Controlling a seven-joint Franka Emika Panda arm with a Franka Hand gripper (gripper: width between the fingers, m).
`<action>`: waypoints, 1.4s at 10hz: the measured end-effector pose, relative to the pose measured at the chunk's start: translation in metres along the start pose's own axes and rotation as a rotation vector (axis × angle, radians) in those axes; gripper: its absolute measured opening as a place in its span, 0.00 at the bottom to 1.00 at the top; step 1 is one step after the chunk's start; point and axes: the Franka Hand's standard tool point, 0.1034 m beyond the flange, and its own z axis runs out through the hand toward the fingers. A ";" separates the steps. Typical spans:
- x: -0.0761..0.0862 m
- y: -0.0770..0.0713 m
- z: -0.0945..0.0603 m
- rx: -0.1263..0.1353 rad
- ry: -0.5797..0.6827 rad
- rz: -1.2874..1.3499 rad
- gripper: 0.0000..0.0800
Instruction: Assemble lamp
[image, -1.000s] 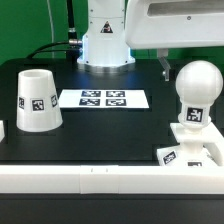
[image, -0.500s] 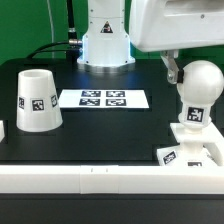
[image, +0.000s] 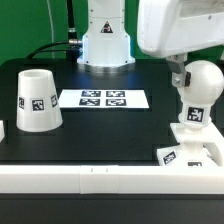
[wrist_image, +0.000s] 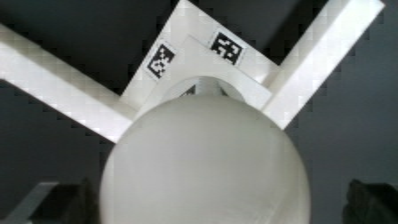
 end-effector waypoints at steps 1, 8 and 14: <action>0.001 0.000 0.000 -0.011 -0.006 -0.113 0.87; 0.011 -0.001 0.006 -0.040 -0.069 -0.751 0.87; 0.005 0.008 0.006 -0.040 -0.074 -0.955 0.87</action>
Offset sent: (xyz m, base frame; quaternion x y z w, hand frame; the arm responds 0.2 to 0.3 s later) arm 0.0152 0.0104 -0.0027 -0.0057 -0.0409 -0.2935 0.9551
